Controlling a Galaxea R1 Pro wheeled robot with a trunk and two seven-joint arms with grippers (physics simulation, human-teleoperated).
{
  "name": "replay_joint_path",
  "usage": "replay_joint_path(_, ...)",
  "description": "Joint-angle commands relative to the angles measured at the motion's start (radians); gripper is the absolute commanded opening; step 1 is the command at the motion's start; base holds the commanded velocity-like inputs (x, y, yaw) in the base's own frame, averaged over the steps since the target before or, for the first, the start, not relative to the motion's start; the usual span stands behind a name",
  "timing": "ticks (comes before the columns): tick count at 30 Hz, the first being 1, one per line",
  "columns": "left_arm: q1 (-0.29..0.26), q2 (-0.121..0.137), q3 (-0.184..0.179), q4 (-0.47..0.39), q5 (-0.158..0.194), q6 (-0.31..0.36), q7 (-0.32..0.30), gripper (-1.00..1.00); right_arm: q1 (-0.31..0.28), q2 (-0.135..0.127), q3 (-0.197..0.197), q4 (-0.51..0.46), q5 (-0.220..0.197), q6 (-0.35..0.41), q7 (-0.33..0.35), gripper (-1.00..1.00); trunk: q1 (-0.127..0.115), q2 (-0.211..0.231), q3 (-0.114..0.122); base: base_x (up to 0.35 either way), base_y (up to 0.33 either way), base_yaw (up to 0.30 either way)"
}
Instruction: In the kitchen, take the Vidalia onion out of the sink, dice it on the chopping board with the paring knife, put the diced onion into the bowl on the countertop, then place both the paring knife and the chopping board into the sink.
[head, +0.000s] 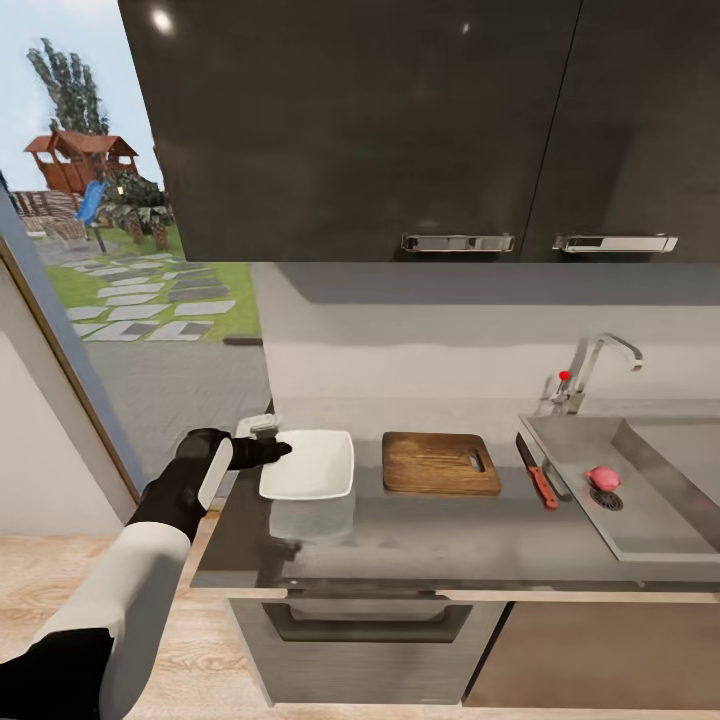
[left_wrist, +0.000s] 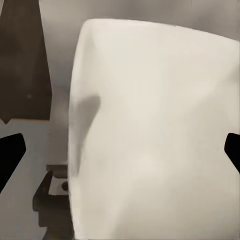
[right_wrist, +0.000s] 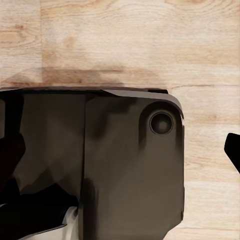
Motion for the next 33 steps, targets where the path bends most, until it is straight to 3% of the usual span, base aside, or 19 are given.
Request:
replay_joint_path(1,-0.001,-0.001,0.004,-0.001,0.002,0.006,-0.002,1.0,-0.001,0.0,-0.004,0.001,0.006,-0.003,-0.002,1.0,0.001,-0.002,-0.002,0.0,0.0,0.0)
replay_joint_path(14,-0.001,-0.001,0.006,-0.014,0.002,0.006,-0.003,1.0,-0.001,0.0,-0.004,0.001,0.006,-0.003,-0.002,1.0,0.001,-0.002,-0.002,0.0,0.0,0.0)
replay_joint_path(16,-0.001,0.0,0.008,-0.06,0.002,0.01,-0.002,1.0,-0.001,0.001,-0.004,0.001,0.006,-0.003,-0.002,1.0,0.001,-0.002,-0.002,0.0,0.0,0.0)
replay_joint_path(20,-0.001,0.011,0.007,-0.272,0.003,0.038,0.0,1.0,-0.001,0.002,-0.004,0.001,0.006,-0.003,-0.002,1.0,0.001,-0.002,-0.002,0.0,0.0,0.0)
replay_joint_path(22,-0.001,0.018,0.006,-0.403,0.004,0.105,0.0,1.0,-0.001,0.003,-0.004,0.001,0.006,-0.003,-0.002,1.0,0.001,-0.002,-0.002,0.0,0.0,0.0)
replay_joint_path(24,-0.001,0.022,0.006,-0.478,0.004,0.155,0.001,1.0,-0.001,0.003,-0.004,0.001,0.006,-0.003,-0.002,1.0,0.001,-0.002,-0.002,0.0,0.0,0.0)
replay_joint_path(33,0.01,0.029,0.006,-0.502,0.005,0.179,0.001,1.0,-0.001,0.003,-0.004,0.001,0.006,-0.003,-0.002,1.0,0.001,-0.002,-0.002,-0.018,0.0,0.0)
